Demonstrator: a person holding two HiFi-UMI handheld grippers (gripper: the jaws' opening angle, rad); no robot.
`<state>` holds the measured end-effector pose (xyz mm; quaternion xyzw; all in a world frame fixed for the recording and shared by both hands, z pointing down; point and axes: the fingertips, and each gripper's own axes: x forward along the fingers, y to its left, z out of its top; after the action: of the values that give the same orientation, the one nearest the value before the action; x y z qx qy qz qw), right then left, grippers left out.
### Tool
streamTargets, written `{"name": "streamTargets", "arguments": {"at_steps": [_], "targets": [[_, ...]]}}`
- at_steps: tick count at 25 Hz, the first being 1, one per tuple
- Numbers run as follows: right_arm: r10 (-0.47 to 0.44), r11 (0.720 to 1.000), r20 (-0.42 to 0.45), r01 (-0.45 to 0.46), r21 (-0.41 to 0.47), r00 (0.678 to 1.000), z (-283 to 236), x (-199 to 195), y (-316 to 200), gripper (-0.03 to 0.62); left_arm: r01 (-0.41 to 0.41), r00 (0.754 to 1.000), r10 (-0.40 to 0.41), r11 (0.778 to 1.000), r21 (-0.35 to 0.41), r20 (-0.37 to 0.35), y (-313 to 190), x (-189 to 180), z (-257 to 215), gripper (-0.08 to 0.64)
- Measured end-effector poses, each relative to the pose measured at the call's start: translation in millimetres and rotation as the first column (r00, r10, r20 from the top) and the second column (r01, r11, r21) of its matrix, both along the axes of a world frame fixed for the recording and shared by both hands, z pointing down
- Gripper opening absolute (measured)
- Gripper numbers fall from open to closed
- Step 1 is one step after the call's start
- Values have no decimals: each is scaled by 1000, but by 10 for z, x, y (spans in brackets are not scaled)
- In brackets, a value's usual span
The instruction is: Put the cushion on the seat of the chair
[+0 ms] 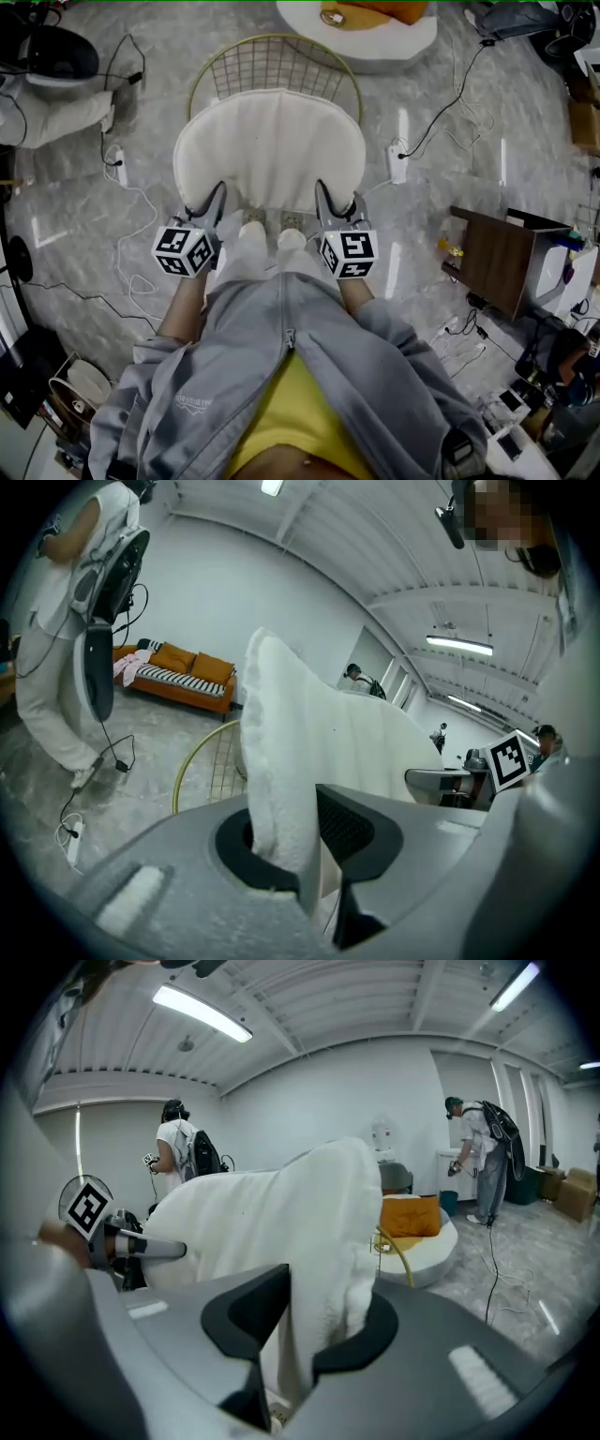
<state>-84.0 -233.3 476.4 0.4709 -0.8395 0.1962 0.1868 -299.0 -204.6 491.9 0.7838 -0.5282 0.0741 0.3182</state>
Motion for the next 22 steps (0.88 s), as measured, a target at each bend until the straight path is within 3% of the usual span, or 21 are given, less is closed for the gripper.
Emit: {"name": "streamTargets", "arguments": {"at_steps": [9,22], "targets": [[0,991,-48,-7,-135,999,1024,-12,-331,87,-50,999,48,989,-142,-20,-365,-18,1037,63],[24,969,-61,-38,-244,998,2218,233,-532,89,-94,995,85,966,-242,-47,-599,209,2188,64]]}}
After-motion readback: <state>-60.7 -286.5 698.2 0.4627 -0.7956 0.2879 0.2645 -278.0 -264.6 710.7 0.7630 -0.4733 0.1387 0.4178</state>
